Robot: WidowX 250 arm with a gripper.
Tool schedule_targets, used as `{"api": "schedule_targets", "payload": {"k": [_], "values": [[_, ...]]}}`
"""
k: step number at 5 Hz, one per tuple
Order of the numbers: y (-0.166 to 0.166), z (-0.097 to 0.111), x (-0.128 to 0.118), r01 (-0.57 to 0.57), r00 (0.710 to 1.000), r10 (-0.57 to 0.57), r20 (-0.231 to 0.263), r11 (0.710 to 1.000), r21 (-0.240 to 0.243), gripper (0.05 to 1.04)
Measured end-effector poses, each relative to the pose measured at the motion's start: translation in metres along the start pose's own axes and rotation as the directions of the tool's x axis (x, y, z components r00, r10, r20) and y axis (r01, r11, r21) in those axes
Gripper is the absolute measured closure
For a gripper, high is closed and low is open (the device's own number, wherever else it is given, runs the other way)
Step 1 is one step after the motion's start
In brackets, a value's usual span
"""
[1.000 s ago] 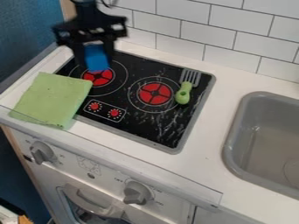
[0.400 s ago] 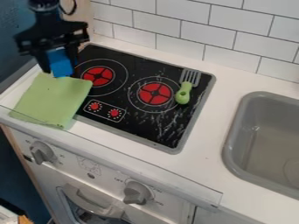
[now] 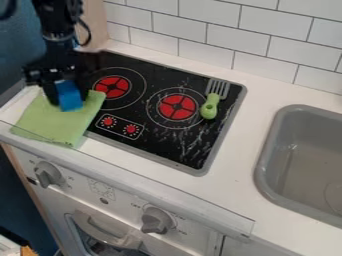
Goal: Move the blue object on top of the green cloth
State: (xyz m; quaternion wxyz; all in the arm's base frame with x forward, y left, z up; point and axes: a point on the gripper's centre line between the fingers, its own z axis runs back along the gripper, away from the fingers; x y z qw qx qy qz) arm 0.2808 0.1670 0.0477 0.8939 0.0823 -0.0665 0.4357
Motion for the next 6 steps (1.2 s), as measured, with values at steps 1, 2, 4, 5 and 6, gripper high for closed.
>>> {"api": "schedule_targets", "payload": {"k": [1, 2, 4, 5, 6], "values": [[-0.001, -0.003, 0.004, 0.005, 1.0, -0.005, -0.007, 1.0, 0.015, 0.433], [0.005, 0.01, 0.0, -0.073, 0.997, 0.073, -0.006, 0.997, 0.022, 0.151], [0.007, 0.054, 0.0, -0.091, 0.996, 0.091, 0.023, 0.996, -0.025, 0.084], [0.004, 0.071, 0.005, -0.088, 0.996, 0.09, 0.03, 0.995, -0.057, 0.084], [0.004, 0.072, 0.005, -0.084, 0.996, 0.086, 0.033, 0.995, -0.058, 0.083]]}}
